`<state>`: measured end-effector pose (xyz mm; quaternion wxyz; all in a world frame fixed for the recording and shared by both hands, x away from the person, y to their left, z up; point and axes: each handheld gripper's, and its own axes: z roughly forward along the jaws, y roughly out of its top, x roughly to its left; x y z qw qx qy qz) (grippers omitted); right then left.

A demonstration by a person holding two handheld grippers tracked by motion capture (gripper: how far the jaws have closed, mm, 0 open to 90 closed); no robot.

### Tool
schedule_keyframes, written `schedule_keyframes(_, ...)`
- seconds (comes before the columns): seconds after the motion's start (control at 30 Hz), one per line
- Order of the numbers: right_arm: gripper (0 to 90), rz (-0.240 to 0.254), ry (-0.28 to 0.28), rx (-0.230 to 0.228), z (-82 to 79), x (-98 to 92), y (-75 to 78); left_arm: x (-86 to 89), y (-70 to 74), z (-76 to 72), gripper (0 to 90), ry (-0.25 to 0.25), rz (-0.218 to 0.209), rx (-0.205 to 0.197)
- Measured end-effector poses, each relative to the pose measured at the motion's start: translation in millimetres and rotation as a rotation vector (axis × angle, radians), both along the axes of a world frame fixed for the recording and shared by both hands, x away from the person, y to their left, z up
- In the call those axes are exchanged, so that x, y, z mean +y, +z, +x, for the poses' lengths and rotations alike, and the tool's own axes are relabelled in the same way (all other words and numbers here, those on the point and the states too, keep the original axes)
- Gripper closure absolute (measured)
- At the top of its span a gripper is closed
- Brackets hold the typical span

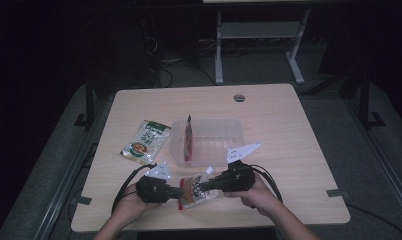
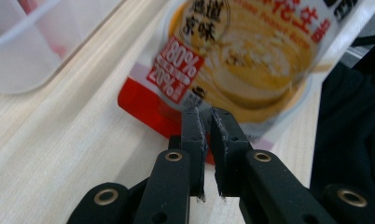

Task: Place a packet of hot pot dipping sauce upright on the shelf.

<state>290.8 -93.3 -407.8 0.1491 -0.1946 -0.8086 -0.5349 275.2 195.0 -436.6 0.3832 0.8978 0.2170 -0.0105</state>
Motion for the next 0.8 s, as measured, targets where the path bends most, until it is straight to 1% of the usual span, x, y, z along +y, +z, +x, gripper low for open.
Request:
schedule_keyframes(0.1, 89.9, 0.022, -0.004, 0.000, -0.2, -2.2, 4.0, 1.8, 3.0, -0.1, 78.2, -0.001, -0.007, -0.014)
schedule_keyframes(0.17, 89.9, 0.033, -0.004, -0.015, 0.5, -3.5, 6.7, 4.0, 4.4, 0.4, 73.7, -0.001, -0.004, -0.023)
schedule_keyframes(0.2, 89.9, 0.034, -0.008, -0.012, 0.2, -4.6, 8.5, 5.0, 4.5, 0.1, 72.5, 0.007, -0.010, -0.020)
schedule_keyframes(0.3, 89.9, 0.050, -0.020, -0.015, 0.7, -8.7, 12.7, 7.7, 3.9, -0.1, 64.6, 0.001, -0.009, -0.025)
schedule_keyframes(0.37, 89.9, 0.058, -0.031, -0.020, 1.8, -12.3, 15.2, 8.3, 2.3, -1.8, 58.8, -0.004, -0.002, -0.024)
schedule_keyframes(0.4, 89.9, 0.065, -0.035, -0.022, 2.1, -14.0, 16.6, 9.2, 2.2, -2.0, 56.2, -0.016, 0.016, -0.037)
schedule_keyframes(0.43, 89.9, 0.068, -0.036, -0.030, 2.7, -15.7, 17.9, 9.2, 1.6, -3.3, 53.9, -0.012, 0.016, -0.036)
schedule_keyframes(0.53, 89.9, 0.068, -0.043, -0.040, 2.7, -19.0, 22.8, 11.3, 1.4, -4.2, 49.0, -0.018, 0.025, -0.039)
schedule_keyframes(0.7, 89.9, 0.073, -0.060, -0.040, 2.8, -25.1, 27.2, 15.3, -0.8, -2.5, 42.7, -0.007, 0.041, -0.027)
schedule_keyframes(0.73, 89.8, 0.067, -0.062, -0.035, 2.8, -26.6, 28.4, 15.9, -1.4, -2.4, 41.8, 0.000, 0.042, -0.026)
schedule_keyframes(0.8, 89.8, 0.053, -0.069, -0.045, 3.5, -29.1, 30.5, 16.8, -2.0, -1.7, 40.4, 0.010, 0.044, -0.016)
